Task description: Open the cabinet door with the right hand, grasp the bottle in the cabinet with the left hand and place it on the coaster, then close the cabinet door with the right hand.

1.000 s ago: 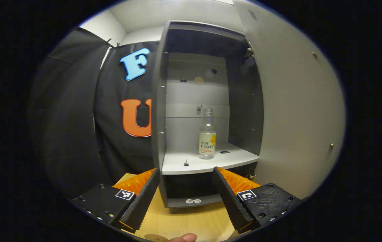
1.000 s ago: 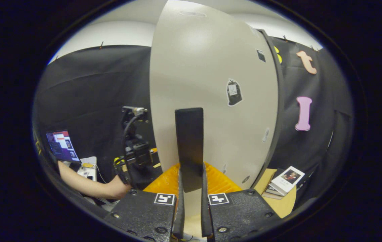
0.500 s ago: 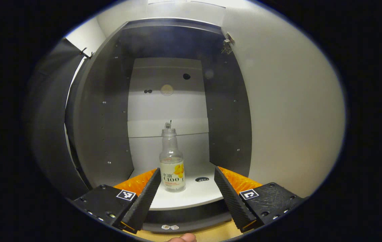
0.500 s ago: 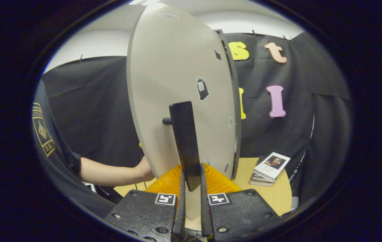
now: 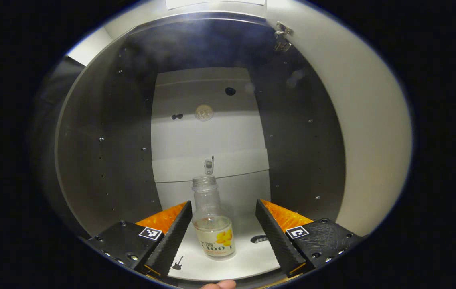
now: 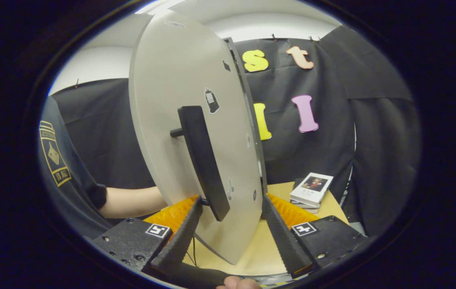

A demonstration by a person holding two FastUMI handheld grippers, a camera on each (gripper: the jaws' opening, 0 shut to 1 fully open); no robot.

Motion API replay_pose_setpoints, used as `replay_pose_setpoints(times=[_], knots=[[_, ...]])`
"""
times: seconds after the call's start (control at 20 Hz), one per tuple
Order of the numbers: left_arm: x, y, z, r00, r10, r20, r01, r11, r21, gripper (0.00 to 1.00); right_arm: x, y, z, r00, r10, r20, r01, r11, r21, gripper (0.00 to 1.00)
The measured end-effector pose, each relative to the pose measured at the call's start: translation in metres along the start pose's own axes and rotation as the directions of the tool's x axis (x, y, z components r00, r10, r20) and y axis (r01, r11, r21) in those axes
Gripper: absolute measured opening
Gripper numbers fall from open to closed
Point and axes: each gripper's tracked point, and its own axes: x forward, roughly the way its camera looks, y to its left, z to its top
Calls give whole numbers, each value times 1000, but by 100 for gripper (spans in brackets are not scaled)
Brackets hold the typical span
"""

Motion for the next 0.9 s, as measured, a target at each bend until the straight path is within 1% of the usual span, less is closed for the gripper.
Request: replay_pose_setpoints(times=[0.05,0.1,0.2,0.3,0.45,0.6,0.65,0.75,0.8,0.85,0.9], knots=[[6,0,-3,1000,5,-8,-5,1000,-17,96,-2,-2,1,1000,-13,6,13,1000,-7,97],[10,0,-5,1000,9,-10,-10,1000,-29,96,-3,-5,2,1000,-28,11,28,1000,-12,98],[21,3,-5,1000,21,-10,-21,1000,-22,96,-7,-11,3,998,-55,23,55,998,-5,98],[28,4,-11,999,29,-34,-29,999,-16,96,-13,-21,-2,997,-70,35,69,997,32,98],[39,13,-14,996,71,-45,-73,997,-28,96,-14,-34,-2,995,-91,48,87,993,77,98],[46,15,-25,992,87,-88,-91,995,-44,96,-17,-48,-1,991,-121,59,114,988,105,98],[46,20,-24,991,104,-89,-108,994,-36,95,-19,-54,-1,989,-133,64,125,985,117,98],[45,17,-23,989,107,-102,-113,992,-60,70,-21,-69,-2,984,-165,74,153,978,143,98],[43,14,-21,991,88,-105,-96,992,-79,70,-23,-78,-3,980,-185,77,171,972,160,98],[41,5,-17,995,37,-91,-46,994,-99,66,-25,-87,-4,975,-208,80,191,964,183,98],[39,0,-11,997,14,-74,-22,994,-103,66,-25,-96,-4,971,-223,83,201,956,212,98]])
